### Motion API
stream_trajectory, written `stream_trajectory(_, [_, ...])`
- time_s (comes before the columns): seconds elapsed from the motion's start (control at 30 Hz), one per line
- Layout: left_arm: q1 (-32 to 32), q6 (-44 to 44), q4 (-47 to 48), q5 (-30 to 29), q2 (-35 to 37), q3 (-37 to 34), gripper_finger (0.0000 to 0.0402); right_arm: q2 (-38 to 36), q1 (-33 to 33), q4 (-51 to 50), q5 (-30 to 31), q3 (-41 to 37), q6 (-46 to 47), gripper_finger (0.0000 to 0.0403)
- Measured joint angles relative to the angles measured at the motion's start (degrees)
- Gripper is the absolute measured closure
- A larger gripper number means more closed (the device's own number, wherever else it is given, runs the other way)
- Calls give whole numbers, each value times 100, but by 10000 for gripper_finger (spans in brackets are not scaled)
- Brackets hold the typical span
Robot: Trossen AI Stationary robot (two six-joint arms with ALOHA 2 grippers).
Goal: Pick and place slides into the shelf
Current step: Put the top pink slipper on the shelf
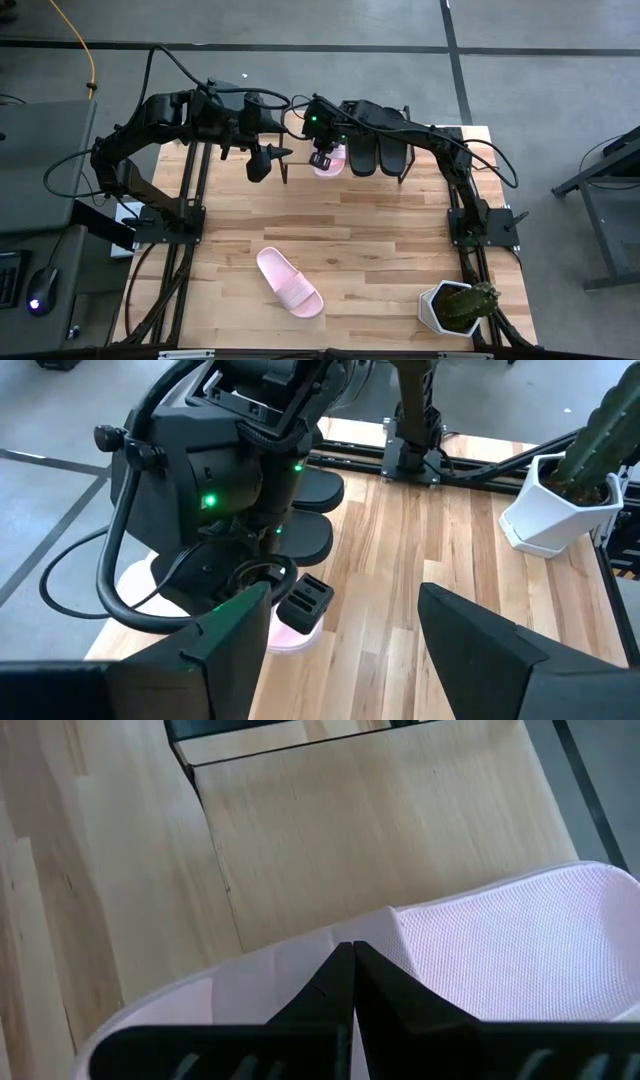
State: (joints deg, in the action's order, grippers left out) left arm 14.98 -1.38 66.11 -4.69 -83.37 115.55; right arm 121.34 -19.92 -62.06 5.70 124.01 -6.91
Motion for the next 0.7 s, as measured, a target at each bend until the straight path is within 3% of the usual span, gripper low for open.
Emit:
stream_trajectory(0.47, [-2,1,7,0,0,0,158,46,-2,-945,638,671,119,403])
stream_trajectory(0.7, [-2,1,9,0,0,0,158,46,-4,-1211,569,772,199,403])
